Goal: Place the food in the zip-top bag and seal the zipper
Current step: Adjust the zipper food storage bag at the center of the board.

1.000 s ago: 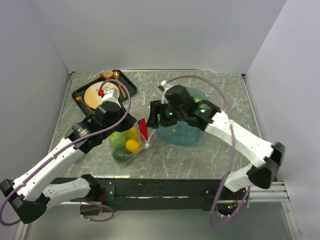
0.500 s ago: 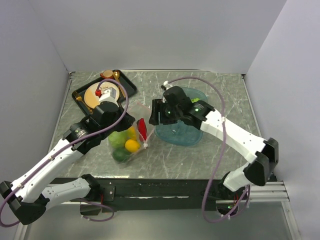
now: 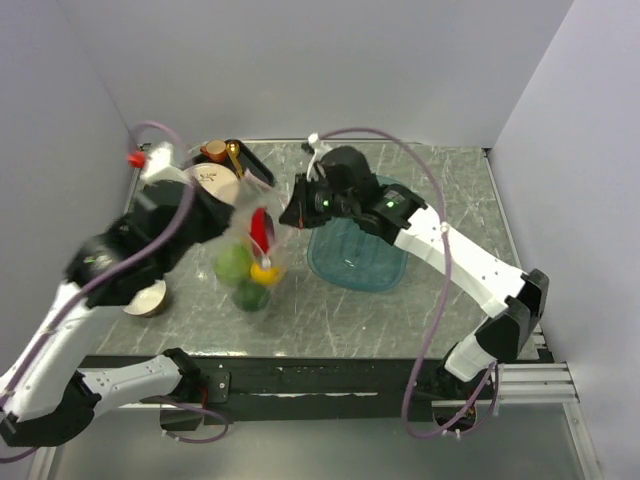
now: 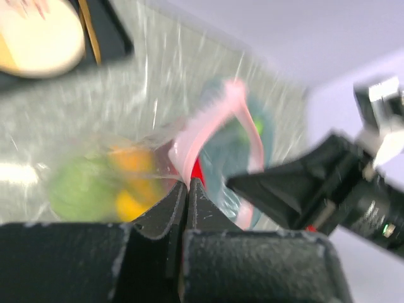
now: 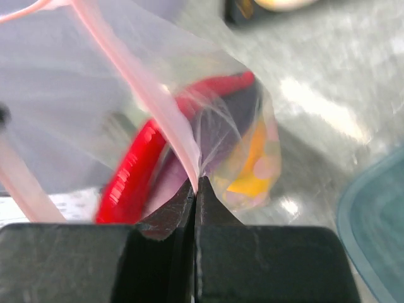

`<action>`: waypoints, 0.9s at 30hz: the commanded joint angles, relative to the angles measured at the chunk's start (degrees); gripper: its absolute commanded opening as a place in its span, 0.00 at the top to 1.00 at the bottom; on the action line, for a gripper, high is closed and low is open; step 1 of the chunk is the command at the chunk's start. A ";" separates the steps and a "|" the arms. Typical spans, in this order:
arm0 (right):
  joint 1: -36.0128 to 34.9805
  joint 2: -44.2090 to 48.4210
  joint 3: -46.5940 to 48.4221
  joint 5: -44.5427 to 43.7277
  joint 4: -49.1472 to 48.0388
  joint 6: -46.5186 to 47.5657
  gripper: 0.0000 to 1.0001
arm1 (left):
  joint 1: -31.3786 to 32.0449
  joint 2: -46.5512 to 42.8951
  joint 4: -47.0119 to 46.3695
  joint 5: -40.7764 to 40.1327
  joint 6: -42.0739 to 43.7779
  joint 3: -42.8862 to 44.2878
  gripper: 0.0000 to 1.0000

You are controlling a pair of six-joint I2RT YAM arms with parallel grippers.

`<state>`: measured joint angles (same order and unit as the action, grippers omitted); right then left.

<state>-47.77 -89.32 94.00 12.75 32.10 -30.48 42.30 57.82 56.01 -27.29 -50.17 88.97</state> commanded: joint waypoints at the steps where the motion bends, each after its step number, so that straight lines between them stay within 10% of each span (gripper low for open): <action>1: -0.66 0.83 8.38 -2.11 1.53 2.79 1.00 | -0.21 -1.31 8.23 -14.18 -0.01 10.87 0.99; 19: -3.20 -3.84 17.35 8.36 4.70 7.45 0.96 | -2.23 4.23 0.07 5.84 6.31 3.58 0.99; 27: -3.65 -7.36 17.36 8.16 5.25 6.84 0.92 | -2.14 -1.74 5.51 -8.04 0.34 5.77 0.99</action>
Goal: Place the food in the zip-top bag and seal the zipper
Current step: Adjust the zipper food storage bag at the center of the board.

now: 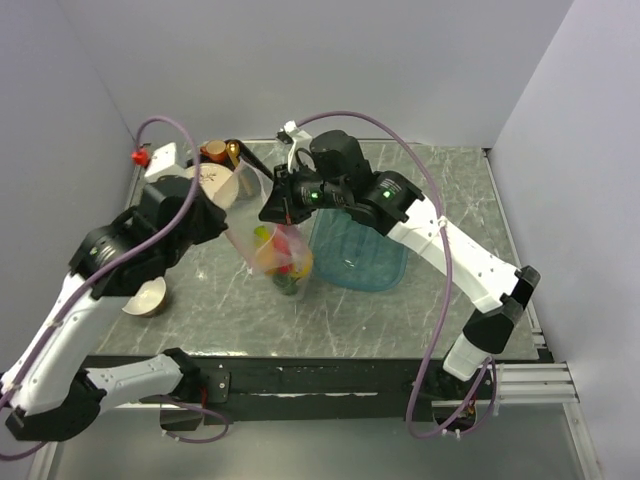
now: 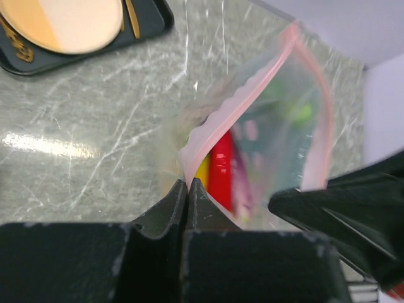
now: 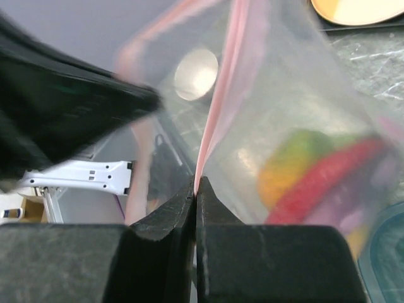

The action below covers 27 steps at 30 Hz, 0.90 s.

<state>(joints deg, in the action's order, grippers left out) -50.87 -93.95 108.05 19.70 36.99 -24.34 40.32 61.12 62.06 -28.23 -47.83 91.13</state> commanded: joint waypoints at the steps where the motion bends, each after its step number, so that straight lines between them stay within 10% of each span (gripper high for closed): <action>1: -0.46 -3.16 3.48 1.30 0.27 0.43 0.92 | -0.15 -5.14 0.16 -7.80 -1.83 4.22 0.99; 27: 5.60 -1.86 -30.17 -12.58 -9.48 -2.56 0.85 | -1.12 3.21 -16.53 6.69 2.83 -15.72 0.99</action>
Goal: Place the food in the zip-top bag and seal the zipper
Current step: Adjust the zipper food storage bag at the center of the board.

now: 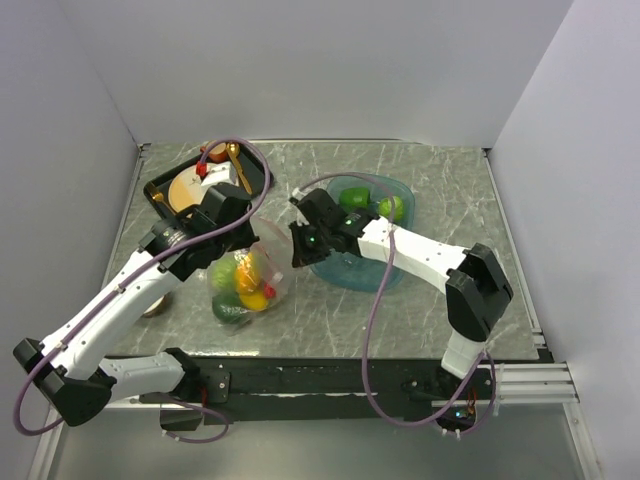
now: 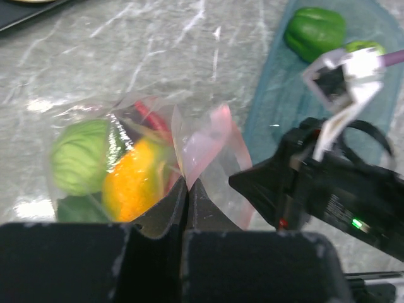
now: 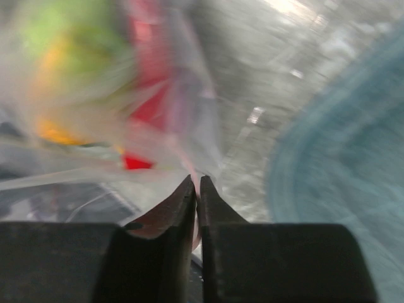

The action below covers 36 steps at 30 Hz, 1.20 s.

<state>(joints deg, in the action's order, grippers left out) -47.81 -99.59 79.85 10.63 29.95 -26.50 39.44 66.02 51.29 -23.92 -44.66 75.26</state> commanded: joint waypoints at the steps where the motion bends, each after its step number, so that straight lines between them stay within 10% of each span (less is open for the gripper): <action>1: 3.24 4.31 -2.51 -4.30 -2.45 -0.48 0.80 | -0.15 -1.68 -5.93 2.56 -0.42 0.06 0.99; 10: 11.16 4.94 -2.87 2.11 -5.97 -0.14 0.42 | -0.15 -1.77 -4.97 2.04 -1.74 0.15 0.99; 22: 15.38 -5.17 14.53 -9.58 0.53 -4.34 0.42 | -0.15 -4.40 -2.77 -0.95 -3.85 0.32 0.99; 36: 16.79 1.77 7.42 10.97 -9.76 -2.95 0.43 | -0.15 -4.23 -2.33 -1.74 -4.03 -0.03 0.99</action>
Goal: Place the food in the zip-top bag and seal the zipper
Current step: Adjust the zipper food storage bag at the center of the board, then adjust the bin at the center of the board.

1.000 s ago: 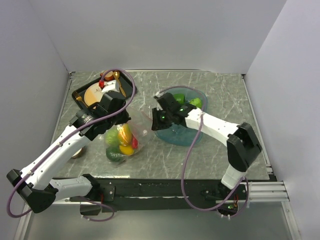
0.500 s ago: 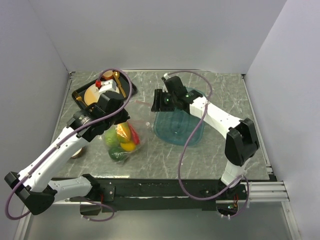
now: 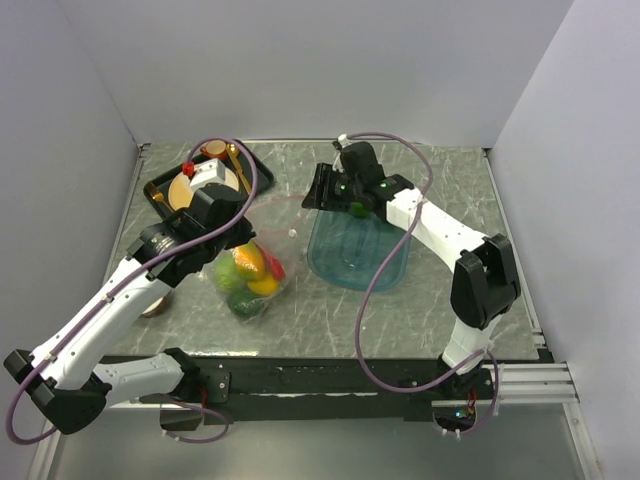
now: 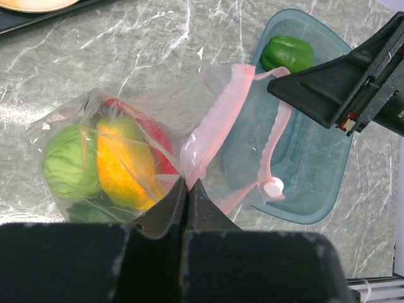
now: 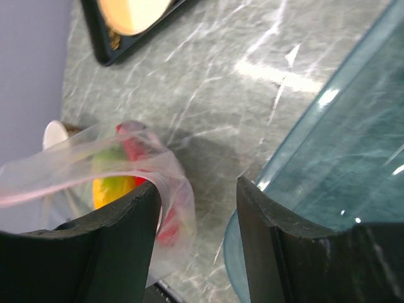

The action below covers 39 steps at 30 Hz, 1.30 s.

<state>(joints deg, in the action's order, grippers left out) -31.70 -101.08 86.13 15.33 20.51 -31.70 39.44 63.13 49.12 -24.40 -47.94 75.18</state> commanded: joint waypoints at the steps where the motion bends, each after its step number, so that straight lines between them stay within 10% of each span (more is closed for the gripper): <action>1: 0.07 5.26 -0.07 7.07 -0.12 2.96 0.43 | -0.24 -1.09 -0.17 -1.35 -0.75 0.23 0.99; 11: 2.60 22.06 -11.51 5.69 -6.01 3.50 0.40 | -0.24 1.38 -0.70 -1.00 0.04 1.64 0.99; 23: 8.24 6.60 -7.55 -8.65 6.90 2.27 0.40 | -0.15 -1.52 -2.28 1.38 0.04 -0.21 0.99; 39: 13.60 14.76 -28.73 -17.34 8.39 4.19 0.41 | -0.24 -0.73 -3.33 3.57 0.48 -0.91 0.99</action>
<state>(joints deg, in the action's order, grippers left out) -19.38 -90.74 58.33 2.11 28.08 -29.28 39.44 62.83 48.51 -22.09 -47.79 74.46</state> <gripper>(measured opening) 0.595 0.031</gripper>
